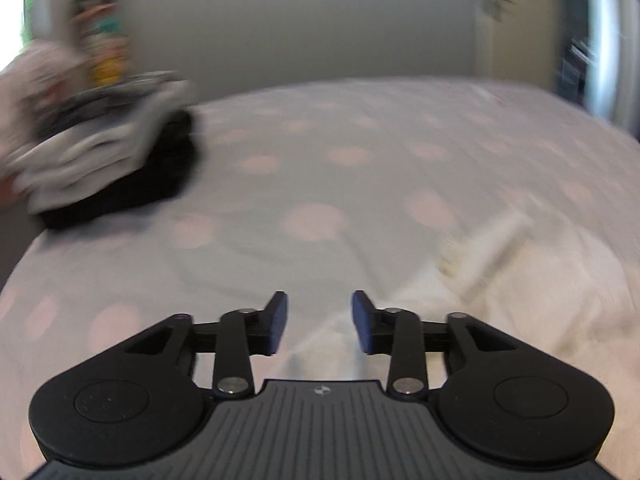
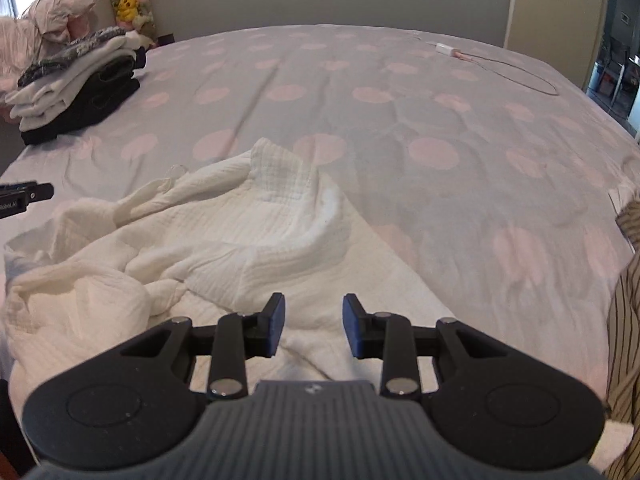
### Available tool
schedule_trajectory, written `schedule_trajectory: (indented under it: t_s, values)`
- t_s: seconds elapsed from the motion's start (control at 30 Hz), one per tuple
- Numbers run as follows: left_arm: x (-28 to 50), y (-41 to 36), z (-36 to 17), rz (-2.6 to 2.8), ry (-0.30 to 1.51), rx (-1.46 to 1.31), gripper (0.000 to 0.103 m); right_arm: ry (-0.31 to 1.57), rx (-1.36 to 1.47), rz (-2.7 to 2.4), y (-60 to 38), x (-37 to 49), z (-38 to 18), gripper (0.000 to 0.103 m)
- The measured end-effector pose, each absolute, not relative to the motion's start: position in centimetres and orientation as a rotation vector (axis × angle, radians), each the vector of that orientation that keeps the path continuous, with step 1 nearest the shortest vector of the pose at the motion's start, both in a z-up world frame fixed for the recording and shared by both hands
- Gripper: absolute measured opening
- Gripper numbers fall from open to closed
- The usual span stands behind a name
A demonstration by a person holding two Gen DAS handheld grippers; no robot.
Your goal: Fold clothes
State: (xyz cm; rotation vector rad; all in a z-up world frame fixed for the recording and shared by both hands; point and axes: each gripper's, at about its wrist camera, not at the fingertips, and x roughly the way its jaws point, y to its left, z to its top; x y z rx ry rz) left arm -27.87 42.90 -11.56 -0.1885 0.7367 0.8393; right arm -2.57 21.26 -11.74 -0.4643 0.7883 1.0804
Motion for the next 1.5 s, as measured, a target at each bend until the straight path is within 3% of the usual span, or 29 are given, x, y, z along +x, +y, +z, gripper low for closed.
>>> schedule_trajectory:
  t_s: [0.13,0.2,0.4,0.53,0.8,0.87,1.0,1.1,1.13,1.17,1.33,1.5]
  values:
    - [-26.7,43.8,-13.1,0.741,0.784,-0.18,0.049,0.795,-0.495,1.074,22.9,-1.6,-12.5,0.037]
    - [-26.4,43.9,-13.7,0.709,0.805,-0.161,0.056,0.804,-0.507,1.072,23.6,-1.1,-13.0,0.042]
    - [-26.4,44.9,-15.7,0.673,0.855,-0.128,0.058,0.781,-0.582,1.067,26.0,0.8,-14.0,0.048]
    - [-26.5,46.1,-16.9,0.691,0.879,-0.165,0.058,0.757,-0.606,1.07,28.1,2.5,-14.6,0.062]
    - [-27.2,47.4,-17.3,0.718,0.861,-0.302,0.058,0.833,-0.442,1.045,32.3,7.4,-16.2,0.06]
    - [-27.1,47.4,-17.2,0.72,0.856,-0.304,0.053,0.889,-0.382,1.039,33.1,8.5,-17.0,0.053]
    - [-26.6,47.1,-17.2,0.689,0.857,-0.284,0.034,0.864,-0.421,1.059,33.4,6.9,-18.0,0.051]
    - [-26.3,47.0,-17.3,0.688,0.856,-0.28,0.027,0.846,-0.453,1.112,33.1,5.1,-17.8,0.025]
    - [-26.3,47.0,-17.4,0.685,0.852,-0.289,0.024,0.842,-0.462,1.121,33.0,4.6,-17.7,0.011]
    - [-26.3,47.0,-17.4,0.686,0.847,-0.293,0.02,0.838,-0.468,1.121,32.8,4.3,-17.5,0.006]
    - [-26.9,46.7,-16.6,0.736,0.787,-0.324,0.014,0.751,-0.449,1.07,31.6,3.0,-15.1,0.004]
    - [-28.8,47.5,-14.3,0.829,0.642,-0.409,0.013,0.578,-0.45,1.015,30.5,1.6,-9.2,0.003]
